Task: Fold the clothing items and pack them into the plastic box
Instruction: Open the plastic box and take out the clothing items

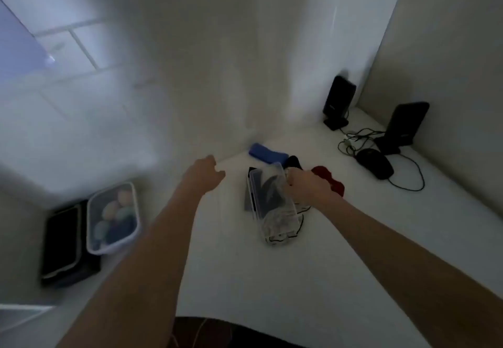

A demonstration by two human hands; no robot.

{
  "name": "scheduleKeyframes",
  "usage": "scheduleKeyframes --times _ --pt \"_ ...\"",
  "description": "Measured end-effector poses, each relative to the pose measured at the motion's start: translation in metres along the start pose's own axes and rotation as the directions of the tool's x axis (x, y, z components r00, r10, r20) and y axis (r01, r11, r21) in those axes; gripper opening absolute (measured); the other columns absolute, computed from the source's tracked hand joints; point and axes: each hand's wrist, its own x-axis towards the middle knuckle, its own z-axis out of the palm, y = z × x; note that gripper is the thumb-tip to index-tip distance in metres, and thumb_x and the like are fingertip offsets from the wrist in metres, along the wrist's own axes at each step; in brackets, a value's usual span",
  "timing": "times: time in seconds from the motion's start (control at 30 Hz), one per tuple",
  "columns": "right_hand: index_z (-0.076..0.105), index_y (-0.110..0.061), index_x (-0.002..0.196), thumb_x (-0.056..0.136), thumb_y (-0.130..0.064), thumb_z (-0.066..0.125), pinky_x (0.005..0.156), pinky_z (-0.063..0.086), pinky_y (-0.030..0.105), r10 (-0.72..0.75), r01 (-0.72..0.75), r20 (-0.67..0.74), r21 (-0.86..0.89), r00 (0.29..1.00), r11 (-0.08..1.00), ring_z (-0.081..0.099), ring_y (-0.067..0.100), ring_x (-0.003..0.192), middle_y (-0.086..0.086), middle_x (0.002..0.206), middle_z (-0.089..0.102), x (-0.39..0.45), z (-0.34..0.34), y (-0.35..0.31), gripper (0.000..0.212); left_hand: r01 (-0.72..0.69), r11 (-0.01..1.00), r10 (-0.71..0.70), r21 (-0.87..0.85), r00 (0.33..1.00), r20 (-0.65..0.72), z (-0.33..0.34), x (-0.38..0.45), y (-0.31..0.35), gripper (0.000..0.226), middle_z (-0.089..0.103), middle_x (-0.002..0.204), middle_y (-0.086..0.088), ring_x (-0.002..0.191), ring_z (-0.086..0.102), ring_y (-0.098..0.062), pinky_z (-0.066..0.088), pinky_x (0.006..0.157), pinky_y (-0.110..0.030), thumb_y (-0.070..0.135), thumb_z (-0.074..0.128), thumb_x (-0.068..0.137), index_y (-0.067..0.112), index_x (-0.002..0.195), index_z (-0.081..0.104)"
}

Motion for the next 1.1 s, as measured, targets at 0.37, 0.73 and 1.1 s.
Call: scheduleKeyframes --times 0.37,0.73,1.1 --pt "0.044 -0.015 0.09 0.087 -0.028 0.058 0.056 0.028 0.015 -0.14 0.148 -0.101 0.075 0.985 0.986 0.04 0.013 0.082 -0.003 0.087 0.045 0.03 0.06 0.051 0.02 0.019 0.899 -0.04 -0.439 0.998 -0.04 0.055 0.061 -0.044 0.029 0.059 0.07 -0.013 0.065 0.053 -0.031 0.037 0.053 -0.023 0.027 0.063 0.074 0.009 0.095 0.069" --pt "0.064 0.0 0.091 0.091 -0.025 0.051 0.064 0.052 0.037 -0.189 0.236 -0.337 0.102 0.922 0.966 0.059 0.025 0.066 0.011 0.073 0.063 0.041 0.086 0.051 0.028 -0.322 0.737 0.095 -0.595 0.92 -0.38 0.106 0.085 -0.09 0.055 0.07 0.064 0.024 0.073 0.057 0.013 0.039 0.073 -0.005 0.002 0.04 0.08 0.035 0.049 0.07" --pt "0.065 -0.01 0.086 0.088 0.003 0.043 0.059 0.056 0.025 0.054 0.263 -0.309 0.879 0.95 0.398 0.065 0.017 0.073 0.005 0.086 0.068 -0.003 0.094 0.055 0.026 -0.316 0.756 -0.065 -0.573 0.835 -0.546 0.127 0.036 -0.095 0.044 0.067 0.087 -0.009 0.098 0.06 -0.03 0.032 0.054 0.002 0.023 0.045 0.065 0.001 0.089 0.073"
